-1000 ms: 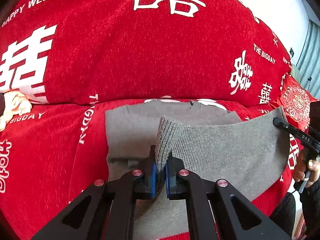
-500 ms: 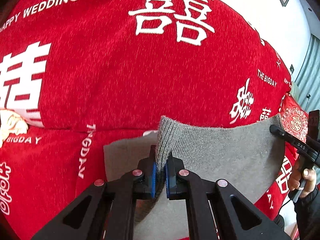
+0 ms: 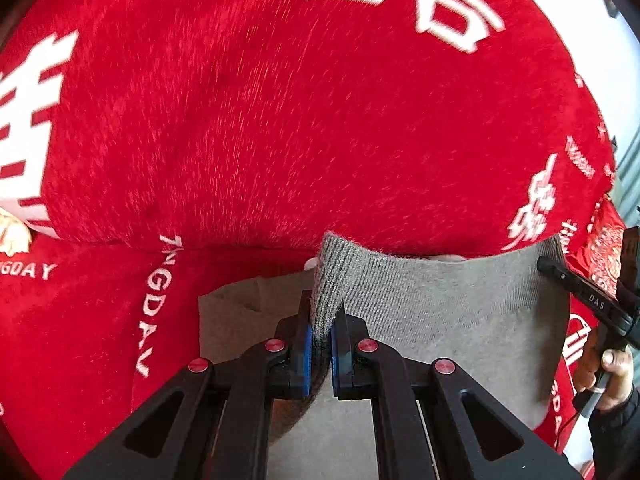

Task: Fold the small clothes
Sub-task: 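Carry the held hem over toward the collar with both grippers, then open both grippers and press the folded sweater flat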

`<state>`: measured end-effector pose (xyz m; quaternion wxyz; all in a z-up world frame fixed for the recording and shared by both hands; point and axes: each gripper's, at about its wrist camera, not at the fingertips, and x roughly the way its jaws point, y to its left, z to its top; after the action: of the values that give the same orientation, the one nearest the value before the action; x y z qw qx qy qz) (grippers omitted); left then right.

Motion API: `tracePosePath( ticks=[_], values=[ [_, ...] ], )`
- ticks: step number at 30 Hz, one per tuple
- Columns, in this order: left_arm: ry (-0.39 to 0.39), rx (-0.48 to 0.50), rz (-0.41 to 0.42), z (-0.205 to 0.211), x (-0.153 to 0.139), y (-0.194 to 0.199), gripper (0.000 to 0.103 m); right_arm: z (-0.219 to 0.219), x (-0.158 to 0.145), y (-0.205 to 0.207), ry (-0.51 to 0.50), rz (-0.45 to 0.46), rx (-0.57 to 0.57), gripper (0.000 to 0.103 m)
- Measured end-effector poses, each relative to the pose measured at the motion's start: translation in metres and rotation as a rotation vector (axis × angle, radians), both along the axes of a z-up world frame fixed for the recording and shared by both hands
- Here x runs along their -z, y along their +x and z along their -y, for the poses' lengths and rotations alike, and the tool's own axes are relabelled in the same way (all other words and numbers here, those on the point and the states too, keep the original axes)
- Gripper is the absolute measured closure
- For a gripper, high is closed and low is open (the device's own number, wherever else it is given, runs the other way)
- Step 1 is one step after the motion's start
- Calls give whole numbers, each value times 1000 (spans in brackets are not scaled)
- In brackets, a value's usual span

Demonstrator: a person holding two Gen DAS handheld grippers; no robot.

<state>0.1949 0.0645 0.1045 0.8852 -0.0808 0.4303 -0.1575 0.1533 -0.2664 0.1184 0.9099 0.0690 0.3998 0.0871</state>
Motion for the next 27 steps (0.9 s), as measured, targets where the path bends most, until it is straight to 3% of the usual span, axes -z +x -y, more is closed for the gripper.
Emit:
tracePosePath(
  ticks=[7, 15, 16, 17, 19, 21, 23, 25, 27],
  values=[
    [20, -45, -120, 2, 51, 48, 95, -4, 56, 40, -39, -112, 19, 97],
    [61, -104, -240, 2, 95, 71, 92, 1, 106, 64, -23, -263, 51, 96],
    [63, -123, -271, -1, 101, 75, 79, 4, 113, 67, -4, -297, 59, 93],
    [68, -142, -286, -3, 103, 77, 52, 8, 118, 69, 6, -327, 75, 88],
    [75, -199, -282, -11, 103, 76, 22, 16, 119, 70, 39, -344, 93, 78],
    [60, -234, -251, -20, 93, 70, 21, 30, 110, 64, 72, -327, 140, 72],
    [8, -240, -250, -30, 81, 63, 21, 44, 90, 51, 70, -267, 201, 50],
    [-35, -242, -188, -35, 62, 47, 21, 48, 72, 38, 58, -197, 208, 43],
    [-30, -200, -165, -21, 55, 37, 21, 35, 63, 31, 52, -172, 150, 42]
  ],
)
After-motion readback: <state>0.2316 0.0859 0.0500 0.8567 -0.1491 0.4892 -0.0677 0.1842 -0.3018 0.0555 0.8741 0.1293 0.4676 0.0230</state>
